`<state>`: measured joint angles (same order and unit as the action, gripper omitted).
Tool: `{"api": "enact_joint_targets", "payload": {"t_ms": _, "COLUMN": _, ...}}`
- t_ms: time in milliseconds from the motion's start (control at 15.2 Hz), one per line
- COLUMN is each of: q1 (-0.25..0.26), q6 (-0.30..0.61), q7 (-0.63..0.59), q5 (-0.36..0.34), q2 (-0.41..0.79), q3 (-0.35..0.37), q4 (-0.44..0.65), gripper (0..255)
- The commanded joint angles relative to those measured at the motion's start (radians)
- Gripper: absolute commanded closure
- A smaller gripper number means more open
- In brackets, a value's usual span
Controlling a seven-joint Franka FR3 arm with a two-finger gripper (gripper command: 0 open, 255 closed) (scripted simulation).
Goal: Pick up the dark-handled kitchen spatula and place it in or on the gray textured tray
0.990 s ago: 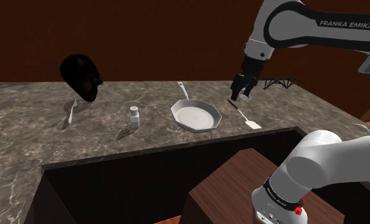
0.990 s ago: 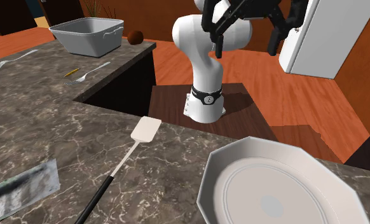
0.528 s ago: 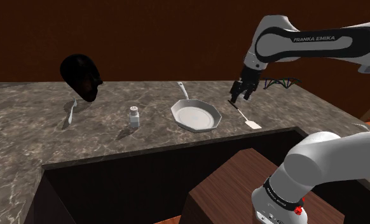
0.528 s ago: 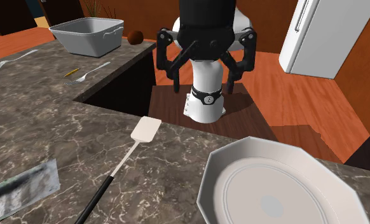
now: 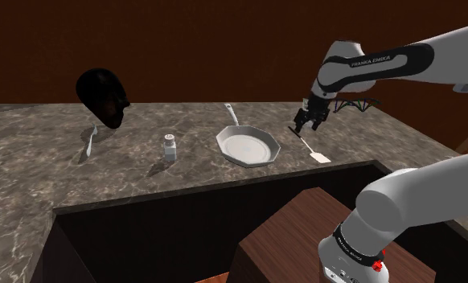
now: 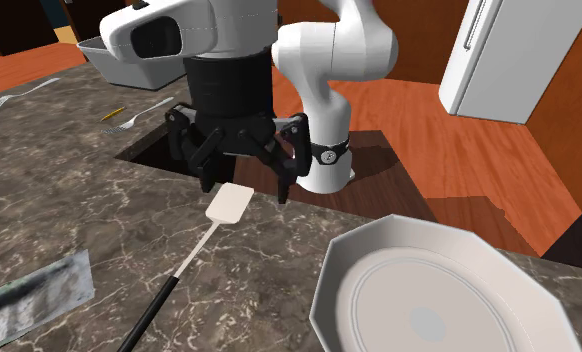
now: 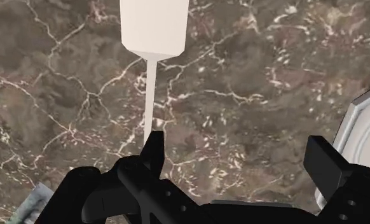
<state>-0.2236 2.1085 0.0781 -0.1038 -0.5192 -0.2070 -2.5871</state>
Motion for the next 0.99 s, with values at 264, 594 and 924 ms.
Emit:
{"api": "enact_joint_targets", "payload": {"t_ms": 264, "q1": -0.053, "q6": 0.173, "q7": 0.028, "q5": -0.013, "q2": 0.164, "q3": -0.087, "q4": 0.021, "gripper": 0}}
{"api": "enact_joint_targets", "payload": {"t_ms": 594, "q1": -0.06, "q6": 0.257, "q7": 0.045, "q5": -0.003, "q2": 0.237, "q3": -0.115, "q4": 0.015, "gripper": 0}}
{"api": "enact_joint_targets", "payload": {"t_ms": 924, "q1": -0.054, "q6": 0.33, "q7": 0.056, "q5": 0.011, "q2": 0.29, "q3": -0.124, "q4": -0.006, "gripper": 0}}
